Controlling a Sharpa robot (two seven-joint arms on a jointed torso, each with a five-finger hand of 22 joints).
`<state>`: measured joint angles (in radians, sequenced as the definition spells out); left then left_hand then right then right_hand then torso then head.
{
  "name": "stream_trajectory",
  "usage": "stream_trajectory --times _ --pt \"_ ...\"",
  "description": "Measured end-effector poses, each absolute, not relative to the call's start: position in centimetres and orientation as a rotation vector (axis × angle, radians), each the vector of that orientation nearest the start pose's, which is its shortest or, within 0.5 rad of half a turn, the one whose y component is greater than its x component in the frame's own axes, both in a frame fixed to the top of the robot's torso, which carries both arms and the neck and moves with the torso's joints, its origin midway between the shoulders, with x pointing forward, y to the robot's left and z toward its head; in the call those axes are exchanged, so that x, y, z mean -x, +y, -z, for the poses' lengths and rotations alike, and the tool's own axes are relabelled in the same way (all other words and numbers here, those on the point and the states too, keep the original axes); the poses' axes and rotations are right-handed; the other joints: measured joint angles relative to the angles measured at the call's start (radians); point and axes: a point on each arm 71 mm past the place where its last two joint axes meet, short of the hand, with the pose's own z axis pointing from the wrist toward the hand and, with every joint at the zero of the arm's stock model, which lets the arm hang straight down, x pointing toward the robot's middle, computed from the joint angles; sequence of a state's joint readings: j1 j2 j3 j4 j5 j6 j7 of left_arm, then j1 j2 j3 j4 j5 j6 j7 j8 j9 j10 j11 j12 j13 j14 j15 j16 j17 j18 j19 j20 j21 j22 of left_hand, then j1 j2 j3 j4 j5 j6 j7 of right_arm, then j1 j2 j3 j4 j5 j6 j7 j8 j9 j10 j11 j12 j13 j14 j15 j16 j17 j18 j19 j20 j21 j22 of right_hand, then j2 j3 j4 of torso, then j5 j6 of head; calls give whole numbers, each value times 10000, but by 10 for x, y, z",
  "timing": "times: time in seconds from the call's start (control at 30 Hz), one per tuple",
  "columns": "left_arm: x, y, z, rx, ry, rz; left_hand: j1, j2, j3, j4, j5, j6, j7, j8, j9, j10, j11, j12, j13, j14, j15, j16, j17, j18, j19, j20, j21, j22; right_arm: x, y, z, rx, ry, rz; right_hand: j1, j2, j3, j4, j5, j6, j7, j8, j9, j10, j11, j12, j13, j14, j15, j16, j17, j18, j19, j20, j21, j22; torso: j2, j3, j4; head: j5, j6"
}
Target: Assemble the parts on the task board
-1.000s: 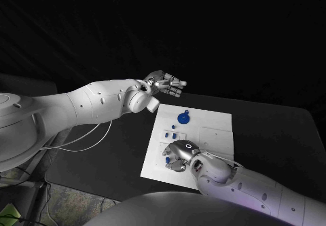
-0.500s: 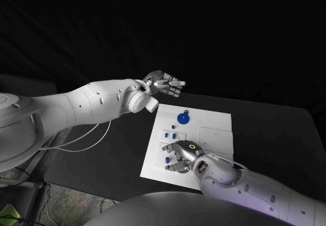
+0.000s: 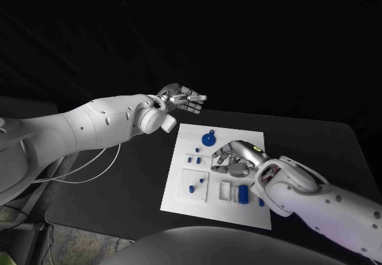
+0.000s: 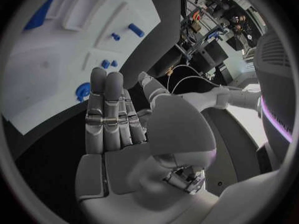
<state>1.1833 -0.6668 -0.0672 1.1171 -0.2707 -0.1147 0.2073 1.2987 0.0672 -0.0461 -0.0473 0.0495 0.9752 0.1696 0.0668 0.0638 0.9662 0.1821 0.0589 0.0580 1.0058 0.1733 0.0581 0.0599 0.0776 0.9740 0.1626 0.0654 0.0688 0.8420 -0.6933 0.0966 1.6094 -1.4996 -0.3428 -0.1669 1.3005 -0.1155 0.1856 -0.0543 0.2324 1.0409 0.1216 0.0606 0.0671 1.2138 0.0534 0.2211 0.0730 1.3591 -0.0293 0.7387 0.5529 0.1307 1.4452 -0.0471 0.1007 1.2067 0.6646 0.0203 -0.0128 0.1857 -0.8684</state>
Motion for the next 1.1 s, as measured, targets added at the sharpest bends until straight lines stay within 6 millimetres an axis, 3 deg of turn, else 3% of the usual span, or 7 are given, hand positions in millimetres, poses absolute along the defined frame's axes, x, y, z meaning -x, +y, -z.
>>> stream_trajectory --times 0.13,0.27,0.4,0.47,0.63,0.87,1.1 --pt "-544 231 232 9460 17121 12768 0 0 0 0 0 0 0 0 0 0 0 0 0 0 0 0 0 0 0 0 0 0 -415 -136 265 -728 18350 -8829 -59 199 476 -324 -235 215 -120 0 2 559 -288 747 334 41 -179 -138 -54 -237 15 -166 2 48 -66 45 -66 -242 82" --pt "-541 232 237 9535 17178 12736 0 0 -27 27 0 0 0 0 0 0 0 0 0 0 0 0 0 0 0 0 0 0 -420 -159 263 -1625 18952 -8495 -505 254 487 -336 -279 605 -258 0 42 591 -587 2527 1888 319 -438 94 182 -308 220 -391 195 236 -150 86 -139 -424 190" --pt "-539 236 243 9650 17223 12634 0 0 -30 29 0 0 0 0 0 0 0 0 0 0 0 0 0 0 0 0 0 0 -423 -180 268 -2461 19844 -7915 -896 394 425 -216 -427 779 -361 0 119 41 -712 4971 4476 585 -533 943 1238 -469 211 -536 2344 966 -228 122 -204 -614 309" --pt "-537 240 246 9720 17236 12571 0 0 -30 29 0 0 0 0 0 0 0 0 0 0 0 0 0 0 0 0 0 0 -424 -192 272 -2921 20332 -7465 -923 457 874 -232 -895 805 -388 0 196 -42 -766 5462 5409 597 -546 1188 1868 -469 199 -548 2992 1014 -283 139 -236 -707 337" --pt "-535 245 250 9805 17197 12516 0 0 -59 58 0 0 0 0 0 0 0 0 0 0 0 0 0 0 0 0 0 0 -426 -214 283 -4068 21476 -6477 -1674 415 1354 90 -1016 948 -494 0 516 43 -842 5633 6915 632 -590 1875 3595 -468 199 -548 3771 1014 -436 150 -279 -908 376" --pt "-533 247 250 9783 17107 12573 -43 -43 -104 105 0 -20 -20 0 0 57 -57 0 0 0 0 0 0 0 0 0 0 0 -423 -229 300 -5528 23091 -5484 -2381 656 1501 158 -929 820 -480 0 697 588 -785 6538 8982 847 -551 3098 5439 -623 217 -566 5942 1013 -798 83 -276 -1154 367" --pt "-529 240 254 9770 17117 12801 -122 -14 -135 135 0 -96 -15 0 0 57 -57 0 0 0 0 0 0 -1 0 0 0 0 -410 -223 331 -5858 25072 -4656 -2662 627 1514 307 -1092 611 -414 0 737 626 -751 6135 9446 884 -514 2969 5697 -623 217 -566 6229 1013 -1135 -6 -197 -1340 105"
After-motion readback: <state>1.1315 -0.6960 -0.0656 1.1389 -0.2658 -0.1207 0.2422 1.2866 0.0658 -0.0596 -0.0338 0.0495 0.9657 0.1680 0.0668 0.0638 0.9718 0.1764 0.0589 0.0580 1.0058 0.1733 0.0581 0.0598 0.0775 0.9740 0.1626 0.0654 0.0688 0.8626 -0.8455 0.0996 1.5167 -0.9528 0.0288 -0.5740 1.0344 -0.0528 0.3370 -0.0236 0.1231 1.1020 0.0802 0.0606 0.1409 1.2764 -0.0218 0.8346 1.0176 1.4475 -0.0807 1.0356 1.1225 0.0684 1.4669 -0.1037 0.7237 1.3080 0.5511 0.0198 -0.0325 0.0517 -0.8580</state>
